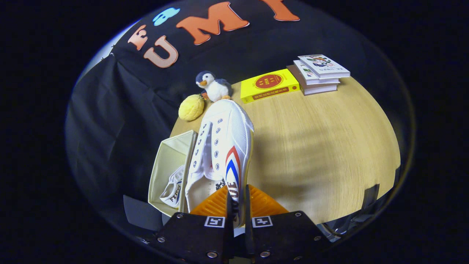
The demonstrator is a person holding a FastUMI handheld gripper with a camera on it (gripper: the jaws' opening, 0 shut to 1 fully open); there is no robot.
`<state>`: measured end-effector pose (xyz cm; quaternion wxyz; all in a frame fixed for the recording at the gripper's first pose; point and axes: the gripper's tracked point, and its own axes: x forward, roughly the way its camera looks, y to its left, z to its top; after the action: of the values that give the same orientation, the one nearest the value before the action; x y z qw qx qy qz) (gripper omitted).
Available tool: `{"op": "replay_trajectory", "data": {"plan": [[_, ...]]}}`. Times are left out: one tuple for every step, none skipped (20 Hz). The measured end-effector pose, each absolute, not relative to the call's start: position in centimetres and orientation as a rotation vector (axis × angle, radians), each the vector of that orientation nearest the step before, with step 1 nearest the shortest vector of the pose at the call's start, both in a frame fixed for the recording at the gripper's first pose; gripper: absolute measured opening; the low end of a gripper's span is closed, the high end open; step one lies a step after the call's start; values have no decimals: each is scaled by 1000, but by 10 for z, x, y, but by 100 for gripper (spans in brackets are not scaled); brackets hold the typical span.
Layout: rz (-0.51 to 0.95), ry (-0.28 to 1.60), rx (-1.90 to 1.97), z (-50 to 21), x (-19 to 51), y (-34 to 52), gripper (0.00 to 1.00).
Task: Open the storage box then place both shoes into the box .Put the left shoe in first, then the right shoe, with the right side of both shoes facing outward in a uniform manner.
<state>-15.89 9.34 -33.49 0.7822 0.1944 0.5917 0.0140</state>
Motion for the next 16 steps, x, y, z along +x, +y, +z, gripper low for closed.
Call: {"op": "replay_trajectory", "data": {"plan": [[50, 1280, 418, -331, -156, 106, 12], [77, 1282, 409, -328, -154, 119, 12], [103, 1283, 401, -325, -152, 131, 12], [134, 1285, 398, -322, -151, 145, 12], [157, 1290, 407, -318, -148, 153, 12], [177, 1296, 419, -316, -147, 167, 12], [190, 1300, 423, -315, -146, 179, 12], [200, 1304, 415, -317, -144, 189, 12], [205, 1309, 400, -319, -143, 197, 12], [208, 1318, 391, -322, -144, 206, 12], [208, 1325, 388, -326, -144, 215, 12], [204, 1334, 389, -330, -144, 222, 12], [197, 1341, 388, -334, -145, 229, 12], [190, 1348, 383, -339, -144, 234, 12], [175, 1349, 377, -344, -144, 238, 12], [167, 1351, 366, -351, -143, 242, 12]]}}
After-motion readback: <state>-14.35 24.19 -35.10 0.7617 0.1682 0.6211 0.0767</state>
